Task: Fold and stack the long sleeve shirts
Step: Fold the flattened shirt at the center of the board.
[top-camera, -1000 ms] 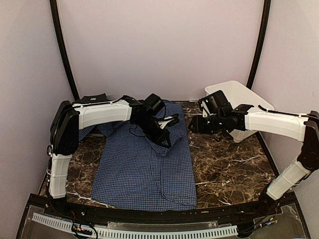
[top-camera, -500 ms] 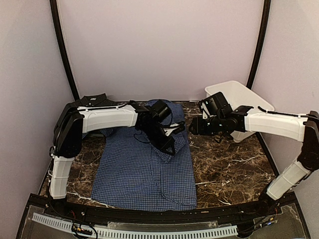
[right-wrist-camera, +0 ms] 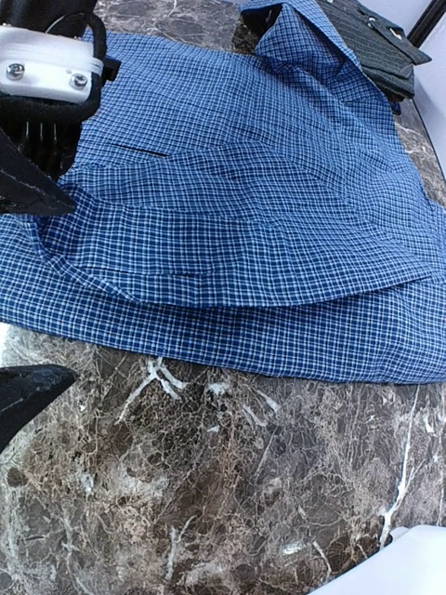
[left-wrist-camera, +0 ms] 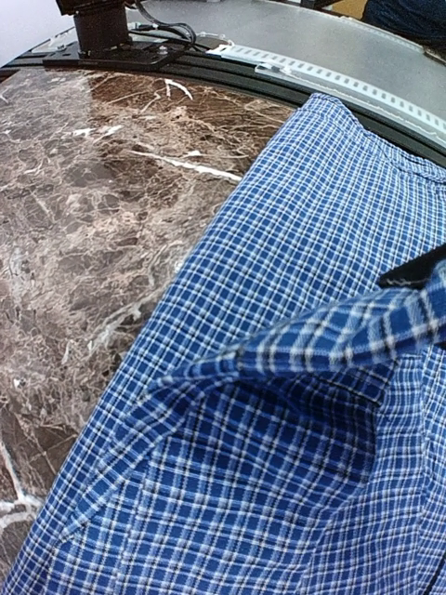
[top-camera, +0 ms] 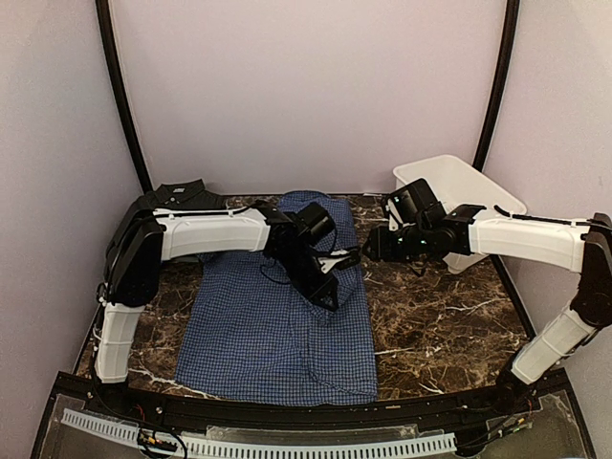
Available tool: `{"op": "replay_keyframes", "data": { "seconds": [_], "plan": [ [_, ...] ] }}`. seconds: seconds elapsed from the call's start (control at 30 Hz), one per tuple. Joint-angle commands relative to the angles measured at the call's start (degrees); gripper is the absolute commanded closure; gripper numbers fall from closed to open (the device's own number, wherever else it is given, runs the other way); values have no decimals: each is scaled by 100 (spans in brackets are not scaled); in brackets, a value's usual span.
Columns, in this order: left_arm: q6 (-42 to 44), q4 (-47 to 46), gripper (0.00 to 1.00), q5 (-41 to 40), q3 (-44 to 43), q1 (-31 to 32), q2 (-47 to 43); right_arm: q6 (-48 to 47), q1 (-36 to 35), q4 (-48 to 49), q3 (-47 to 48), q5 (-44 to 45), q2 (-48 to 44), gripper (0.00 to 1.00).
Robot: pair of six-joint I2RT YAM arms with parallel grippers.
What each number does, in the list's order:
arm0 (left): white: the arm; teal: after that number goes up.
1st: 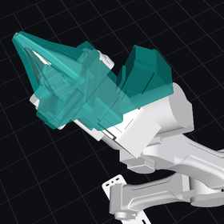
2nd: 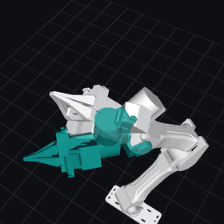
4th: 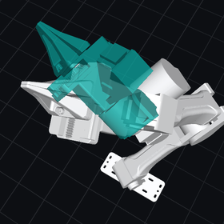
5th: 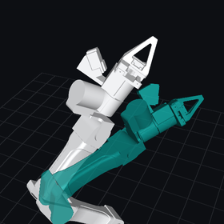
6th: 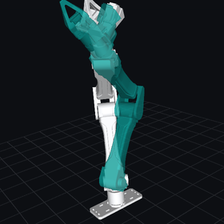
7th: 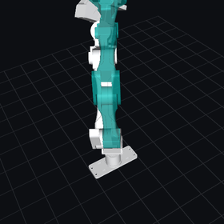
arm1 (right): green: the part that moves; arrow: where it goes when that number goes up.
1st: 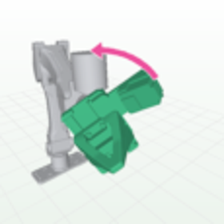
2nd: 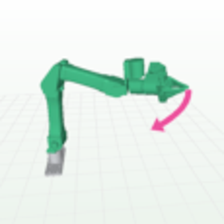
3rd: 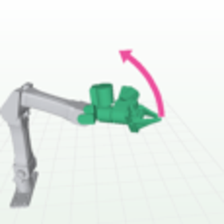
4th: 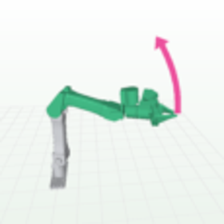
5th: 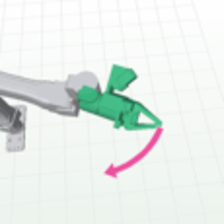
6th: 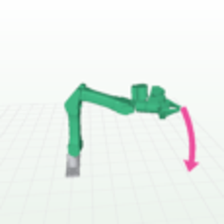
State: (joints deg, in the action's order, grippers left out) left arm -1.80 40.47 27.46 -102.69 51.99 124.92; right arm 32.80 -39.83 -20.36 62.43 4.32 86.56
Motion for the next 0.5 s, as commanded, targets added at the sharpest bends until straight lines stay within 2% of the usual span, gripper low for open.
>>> {"op": "replay_keyframes", "data": {
  "seconds": [0.0,0.27,0.33,0.37,0.4,0.43,0.47],
  "plan": [
    [275,308,94,186,47,93,-22,-71,21,77,-41,43,-38,48],
    [493,558,97,264,63,210,23,-96,24,66,-98,56,-4,48],
    [469,570,89,244,53,210,31,-98,26,60,-100,60,-1,48],
    [452,557,77,238,34,210,27,-106,27,59,-106,68,-4,48],
    [415,545,72,252,19,213,18,-113,22,54,-103,68,0,48],
    [394,502,61,278,-14,208,7,-108,24,40,-106,81,-11,48],
    [335,411,57,354,-27,212,-33,-121,20,33,-113,86,-6,48]
  ]
}}
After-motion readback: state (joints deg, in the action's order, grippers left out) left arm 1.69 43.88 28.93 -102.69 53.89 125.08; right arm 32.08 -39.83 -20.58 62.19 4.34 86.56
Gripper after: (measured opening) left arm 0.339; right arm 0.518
